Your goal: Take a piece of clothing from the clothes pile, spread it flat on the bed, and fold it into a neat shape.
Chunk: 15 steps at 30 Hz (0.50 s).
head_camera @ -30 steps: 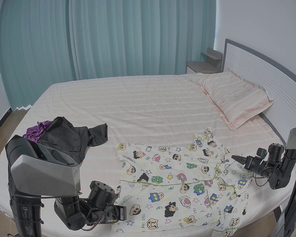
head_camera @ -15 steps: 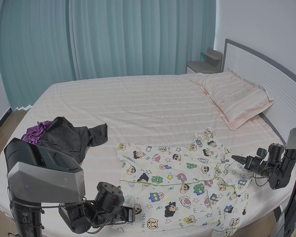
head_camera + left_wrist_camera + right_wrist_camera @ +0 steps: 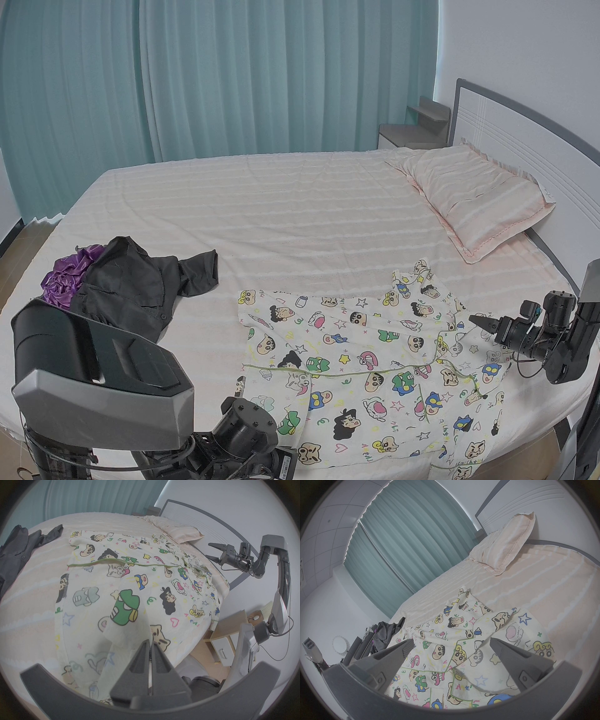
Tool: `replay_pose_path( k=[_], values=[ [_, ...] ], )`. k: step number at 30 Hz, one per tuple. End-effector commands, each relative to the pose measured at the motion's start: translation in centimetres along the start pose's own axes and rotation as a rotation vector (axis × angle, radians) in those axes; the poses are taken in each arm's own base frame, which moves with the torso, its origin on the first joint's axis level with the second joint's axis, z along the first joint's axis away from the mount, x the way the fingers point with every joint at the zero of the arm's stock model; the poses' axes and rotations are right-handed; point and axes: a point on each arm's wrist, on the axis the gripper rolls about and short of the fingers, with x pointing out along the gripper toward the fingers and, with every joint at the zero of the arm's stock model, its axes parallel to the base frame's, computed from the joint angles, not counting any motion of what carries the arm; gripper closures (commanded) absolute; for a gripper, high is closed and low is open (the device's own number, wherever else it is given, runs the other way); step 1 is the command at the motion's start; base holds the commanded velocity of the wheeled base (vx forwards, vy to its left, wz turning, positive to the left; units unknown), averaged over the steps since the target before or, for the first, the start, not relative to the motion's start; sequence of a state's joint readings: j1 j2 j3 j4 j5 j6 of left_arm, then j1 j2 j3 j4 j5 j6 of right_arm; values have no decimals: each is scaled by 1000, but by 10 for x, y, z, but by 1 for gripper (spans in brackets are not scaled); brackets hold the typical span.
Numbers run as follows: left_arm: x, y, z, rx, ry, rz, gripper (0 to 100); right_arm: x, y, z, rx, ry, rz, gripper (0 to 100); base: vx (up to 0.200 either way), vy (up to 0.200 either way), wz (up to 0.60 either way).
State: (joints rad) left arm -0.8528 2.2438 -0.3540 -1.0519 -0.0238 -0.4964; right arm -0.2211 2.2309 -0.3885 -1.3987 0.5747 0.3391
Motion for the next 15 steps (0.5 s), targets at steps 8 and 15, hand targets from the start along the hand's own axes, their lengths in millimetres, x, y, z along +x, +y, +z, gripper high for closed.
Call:
replay_pose_path(
  k=[8,15],
  values=[
    [-7,2,-14,7,76,-82,100,0,-1,-2,4,6,-3,0,0,0,0],
    [-8,4,-30,53,88,-118,100,0,-1,-2,4,6,-1,0,0,0,0]
  ],
)
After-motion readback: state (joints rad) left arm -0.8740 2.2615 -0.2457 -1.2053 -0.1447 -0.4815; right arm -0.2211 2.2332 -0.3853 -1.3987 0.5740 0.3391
